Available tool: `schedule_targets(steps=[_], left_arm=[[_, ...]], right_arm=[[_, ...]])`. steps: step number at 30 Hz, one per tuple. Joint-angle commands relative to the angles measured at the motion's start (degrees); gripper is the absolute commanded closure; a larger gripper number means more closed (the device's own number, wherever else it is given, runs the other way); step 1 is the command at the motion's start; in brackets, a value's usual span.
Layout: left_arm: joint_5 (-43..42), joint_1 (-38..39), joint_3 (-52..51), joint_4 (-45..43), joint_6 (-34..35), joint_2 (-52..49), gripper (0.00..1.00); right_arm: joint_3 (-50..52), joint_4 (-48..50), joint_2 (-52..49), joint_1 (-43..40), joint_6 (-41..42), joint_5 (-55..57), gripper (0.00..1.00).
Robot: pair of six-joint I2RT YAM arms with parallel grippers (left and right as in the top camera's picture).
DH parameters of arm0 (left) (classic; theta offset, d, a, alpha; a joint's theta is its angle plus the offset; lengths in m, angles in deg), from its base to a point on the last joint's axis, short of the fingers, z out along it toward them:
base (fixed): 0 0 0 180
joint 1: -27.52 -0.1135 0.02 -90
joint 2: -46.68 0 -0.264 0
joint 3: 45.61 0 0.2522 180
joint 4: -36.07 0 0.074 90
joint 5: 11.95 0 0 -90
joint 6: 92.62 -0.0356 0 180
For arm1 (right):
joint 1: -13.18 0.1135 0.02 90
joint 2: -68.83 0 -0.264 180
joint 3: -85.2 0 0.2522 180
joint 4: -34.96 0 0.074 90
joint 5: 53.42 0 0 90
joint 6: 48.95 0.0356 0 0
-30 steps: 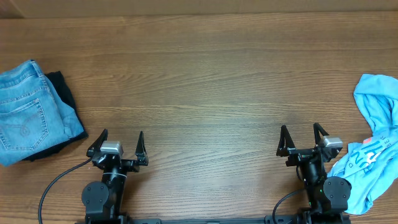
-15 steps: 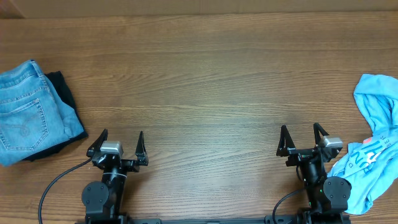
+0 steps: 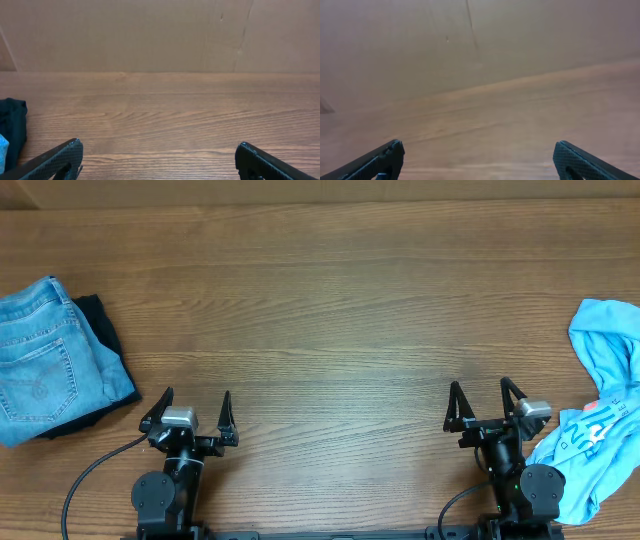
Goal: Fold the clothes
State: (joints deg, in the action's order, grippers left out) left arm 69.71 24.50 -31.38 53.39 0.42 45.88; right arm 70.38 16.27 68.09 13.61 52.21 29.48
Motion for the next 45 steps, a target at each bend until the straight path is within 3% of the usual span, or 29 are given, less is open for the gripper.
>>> schedule_targets(steps=[1,5,7,12,17,20,24,31,37,41,43,44,45], left_arm=[[-0.9,-0.3,-0.2,0.0,0.8,0.5,0.00],[-2.2,-0.3,1.6,1.9,7.8,0.4,0.00],[-3.5,-0.3,7.0,7.1,9.0,0.4,0.00],[-2.8,-0.3,23.0,21.3,8.7,-2.3,0.00],[0.0,-0.3,40.5,35.9,4.6,-17.4,0.00],[-0.3,-0.3,45.4,37.2,4.7,-24.7,0.00],[-0.9,-0.3,45.8,37.0,4.7,-27.7,0.00],[-0.7,-0.3,45.8,37.0,4.7,-27.6,0.00],[-0.7,-0.3,45.8,37.8,4.7,-27.6,0.00],[-0.7,-0.3,45.8,38.2,4.7,-27.6,0.00],[-0.7,-0.3,45.8,38.3,4.7,-27.6,0.00],[-0.7,-0.3,45.8,38.3,4.7,-27.6,0.00],[-0.7,-0.3,45.8,38.3,4.7,-27.6,0.00]], right_arm=[[-3.8,-4.4,0.5,0.3,2.6,2.1,0.00],[-14.9,-16.6,-1.8,0.3,2.6,9.2,0.00],[-22.3,-22.2,-7.0,0.3,2.4,13.2,0.00],[-38.5,-31.3,-27.1,0.2,1.9,17.1,0.00],[-53.9,-42.3,-49.7,0.2,2.0,17.0,0.00],[-54.0,-44.3,-55.9,-3.6,11.9,24.5,0.00],[-53.1,-52.3,-67.8,-18.5,25.2,24.4,0.00],[-49.6,-43.1,-88.1,-27.6,23.1,20.7,0.00],[-49.6,-36.5,-89.8,-33.8,23.4,22.1,0.01],[-49.6,-33.6,-89.8,-37.0,24.9,22.0,0.17],[-49.6,-33.0,-89.8,-37.2,24.9,22.0,0.59],[-49.6,-33.0,-89.8,-37.2,24.9,22.0,0.85],[-49.6,-32.9,-89.8,-37.2,24.9,22.0,0.96]])
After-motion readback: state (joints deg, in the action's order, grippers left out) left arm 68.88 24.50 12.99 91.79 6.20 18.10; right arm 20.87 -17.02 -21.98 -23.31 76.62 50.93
